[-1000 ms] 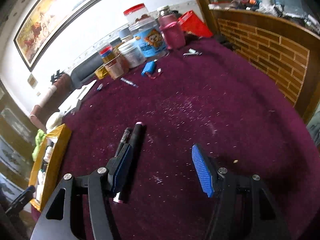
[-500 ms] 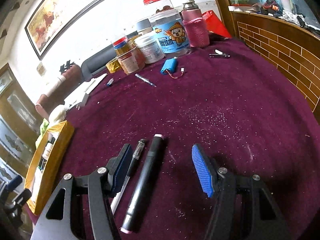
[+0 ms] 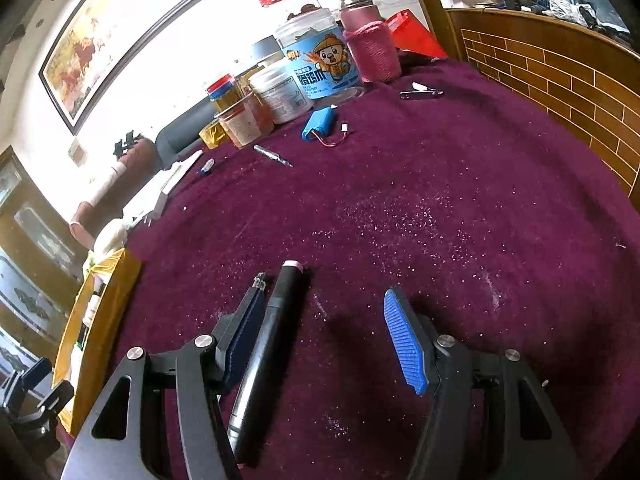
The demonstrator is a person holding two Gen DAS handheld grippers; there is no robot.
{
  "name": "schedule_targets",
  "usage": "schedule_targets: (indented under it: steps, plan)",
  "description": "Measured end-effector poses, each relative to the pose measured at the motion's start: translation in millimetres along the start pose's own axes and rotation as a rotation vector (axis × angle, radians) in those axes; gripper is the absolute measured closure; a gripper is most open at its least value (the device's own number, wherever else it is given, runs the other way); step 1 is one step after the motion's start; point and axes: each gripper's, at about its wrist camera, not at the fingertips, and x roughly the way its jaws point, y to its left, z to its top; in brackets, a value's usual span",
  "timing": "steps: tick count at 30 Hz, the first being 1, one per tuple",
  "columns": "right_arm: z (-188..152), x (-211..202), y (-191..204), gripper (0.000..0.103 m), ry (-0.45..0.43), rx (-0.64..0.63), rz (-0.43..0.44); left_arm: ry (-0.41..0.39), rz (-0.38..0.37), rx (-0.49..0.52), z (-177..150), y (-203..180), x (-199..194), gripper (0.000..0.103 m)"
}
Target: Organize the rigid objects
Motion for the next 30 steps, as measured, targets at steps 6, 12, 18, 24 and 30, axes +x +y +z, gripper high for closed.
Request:
schedule_targets:
  steps: [6, 12, 18, 24, 30]
  plan:
    - [0, 4, -3, 0.046, 0.020, 0.009, -0.009, 0.017, -0.012, -0.007, -3, 2, 6, 0.034]
    - [-1, 5, -5, 0.046, 0.027, 0.022, -0.013, 0.031, -0.027, -0.014, -4, 3, 11, 0.034]
    - [-1, 6, -3, 0.043, 0.027, 0.012, -0.016, 0.038, -0.045, -0.023, -7, 3, 13, 0.034]
    - [-2, 7, 0, 0.041, 0.028, -0.008, -0.028, -0.300, -0.059, -0.182, -10, 33, -46, 0.031]
    - [-5, -18, 22, 0.041, -0.100, -0.106, -0.065, -0.539, -0.185, -0.283, -11, 77, -99, 0.000]
